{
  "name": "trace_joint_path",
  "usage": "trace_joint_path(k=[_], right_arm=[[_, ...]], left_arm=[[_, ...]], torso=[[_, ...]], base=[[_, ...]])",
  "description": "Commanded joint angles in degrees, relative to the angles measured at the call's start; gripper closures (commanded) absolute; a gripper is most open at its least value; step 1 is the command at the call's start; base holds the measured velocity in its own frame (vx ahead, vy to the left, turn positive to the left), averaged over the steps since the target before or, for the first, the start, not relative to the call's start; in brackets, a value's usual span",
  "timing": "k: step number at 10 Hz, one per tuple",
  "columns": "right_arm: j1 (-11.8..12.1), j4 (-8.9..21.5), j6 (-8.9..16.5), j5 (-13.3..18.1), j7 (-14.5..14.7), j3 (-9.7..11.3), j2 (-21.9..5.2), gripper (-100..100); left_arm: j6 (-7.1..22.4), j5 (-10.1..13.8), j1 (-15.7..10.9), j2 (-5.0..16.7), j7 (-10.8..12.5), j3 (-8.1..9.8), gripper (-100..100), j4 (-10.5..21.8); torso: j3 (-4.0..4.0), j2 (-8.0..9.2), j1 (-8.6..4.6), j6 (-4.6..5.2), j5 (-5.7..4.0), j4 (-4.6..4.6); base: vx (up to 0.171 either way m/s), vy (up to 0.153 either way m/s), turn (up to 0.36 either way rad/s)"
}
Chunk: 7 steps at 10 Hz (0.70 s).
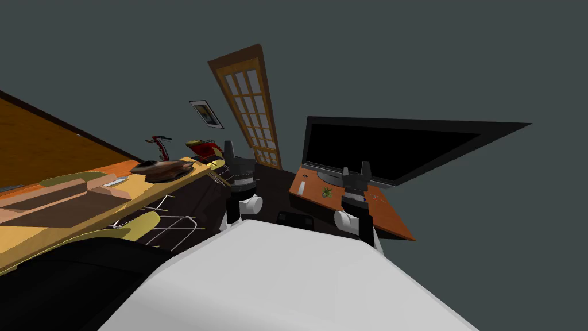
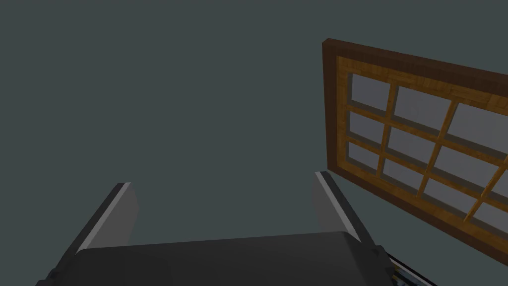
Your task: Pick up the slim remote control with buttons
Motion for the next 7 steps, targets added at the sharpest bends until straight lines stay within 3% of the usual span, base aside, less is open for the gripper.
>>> trace_joint_path(k=[1, 4, 7], right_arm=[[0.15, 0.05, 0.36, -0.46, -0.32, -0.05, -1.96, -100], [0.7, 0.39, 1.89, -2.25, -1.58, -0.21, -6.04, -100], [1.56, 1.22, 4.56, -5.1, -3.7, -0.48, -9.51, -100]], left_arm=[[0.0, 0.0, 0.0, 0.0, 0.0, 0.0, 0, 0.0], [0.0, 0.0, 0.0, -0.01, 0.0, -0.01, 0, 0.0], [0.0, 0.0, 0.0, -0.02, 0.0, -0.02, 0, 0.0]], torso=[[0.0, 0.0, 0.0, 0.0, 0.0, 0.0], [0.02, 0.04, 0.42, -0.01, 0.09, 0.01], [-0.02, -0.04, 0.83, -0.02, 0.19, 0.0]], base=[[-0.008, 0.035, 0.022], [-0.017, 0.119, 0.034], [0.005, 0.211, 0.043]])
